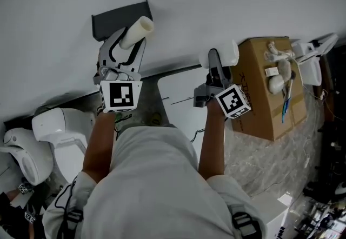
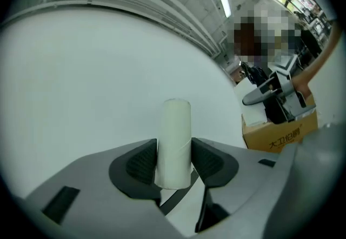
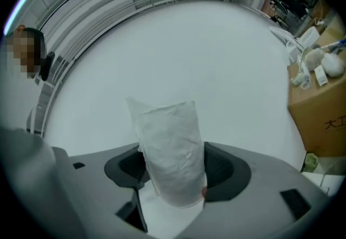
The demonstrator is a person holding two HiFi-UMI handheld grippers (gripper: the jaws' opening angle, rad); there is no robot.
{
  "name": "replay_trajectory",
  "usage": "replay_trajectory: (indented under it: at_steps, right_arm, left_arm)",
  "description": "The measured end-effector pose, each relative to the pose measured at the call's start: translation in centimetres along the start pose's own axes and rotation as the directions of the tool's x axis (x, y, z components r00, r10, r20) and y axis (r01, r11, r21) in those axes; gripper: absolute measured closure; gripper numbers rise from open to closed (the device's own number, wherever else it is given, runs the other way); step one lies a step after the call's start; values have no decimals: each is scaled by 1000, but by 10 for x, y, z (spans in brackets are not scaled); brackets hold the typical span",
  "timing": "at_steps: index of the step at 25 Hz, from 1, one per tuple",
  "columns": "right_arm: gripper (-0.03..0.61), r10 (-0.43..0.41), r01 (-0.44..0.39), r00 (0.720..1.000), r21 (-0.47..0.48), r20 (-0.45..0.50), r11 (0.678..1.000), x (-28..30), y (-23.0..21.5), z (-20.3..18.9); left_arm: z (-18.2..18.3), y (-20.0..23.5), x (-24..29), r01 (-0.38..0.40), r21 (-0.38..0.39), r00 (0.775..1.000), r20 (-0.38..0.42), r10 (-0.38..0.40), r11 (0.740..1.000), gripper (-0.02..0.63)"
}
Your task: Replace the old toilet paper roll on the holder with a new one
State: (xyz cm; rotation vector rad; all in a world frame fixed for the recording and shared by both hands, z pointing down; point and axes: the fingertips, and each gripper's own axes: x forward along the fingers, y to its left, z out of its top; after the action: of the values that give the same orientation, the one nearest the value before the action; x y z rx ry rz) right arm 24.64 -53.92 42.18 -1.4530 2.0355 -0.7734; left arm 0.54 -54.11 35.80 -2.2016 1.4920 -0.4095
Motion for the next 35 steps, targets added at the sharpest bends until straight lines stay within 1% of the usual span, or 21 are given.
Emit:
replay_trajectory:
  at_steps: [2,3,4,5,6,7,8,10,13,15,18,19,20,22,25,27,30,35]
  right_arm:
    - [268,22,-23,1000,-18,-13,1000,8,9,-1]
    - [268,29,-29,999,-13,-17,1000,10,11,-2]
    - [268,33,-33,999,21,-18,999,13,13,-6]
    - [270,39,-38,999,82,-14,996,14,13,-10]
    - [270,47,-46,999,160,-5,986,16,15,-15]
    - [270,60,-60,998,232,5,971,19,17,-20]
    - [272,77,-78,997,286,15,955,23,20,-23]
    - [272,112,-115,993,358,30,926,34,24,-27]
    - [272,148,-161,987,467,64,870,49,27,-33]
    - [272,159,-187,982,551,99,814,55,26,-38]
    - [272,154,-214,977,666,149,714,67,25,-49]
    - [272,145,-212,977,689,154,693,72,24,-54]
    - [272,138,-205,979,703,152,681,77,24,-59]
    - [272,139,-191,982,718,131,669,89,29,-72]
    - [272,169,-184,981,725,94,664,107,39,-87]
    - [272,186,-181,980,735,76,653,116,44,-94]
    - [272,209,-180,976,759,59,626,126,56,-108]
    - [272,238,-171,971,765,25,620,133,85,-137]
  left_arm:
    - [8,18,-9,-39,-20,998,55,40,999,399]
    - [11,28,-15,-67,-51,994,86,71,996,399]
    - [10,39,-21,-99,-105,989,99,109,989,399]
    - [6,49,-28,-131,-164,985,88,147,978,399]
    - [0,58,-35,-160,-211,982,67,177,964,399]
    - [-6,68,-42,-186,-240,978,45,202,953,399]
    - [-12,77,-49,-211,-252,974,23,223,945,399]
    - [-21,95,-63,-260,-256,964,-8,267,931,399]
    - [-30,116,-82,-324,-270,944,-29,329,907,397]
    - [-34,125,-97,-361,-275,931,-44,363,891,397]
    - [-40,139,-120,-419,-246,907,-70,415,874,399]
    - [-44,144,-127,-437,-237,899,-82,430,868,399]
    - [-48,150,-133,-454,-230,891,-96,444,861,399]
    - [-59,159,-145,-489,-220,872,-134,471,844,397]
    - [-69,168,-158,-530,-211,847,-176,501,822,397]
    - [-70,169,-162,-545,-206,837,-191,513,813,399]
    - [-73,171,-169,-563,-193,824,-208,527,804,397]
    - [-89,188,-197,-590,-178,803,-238,547,788,397]
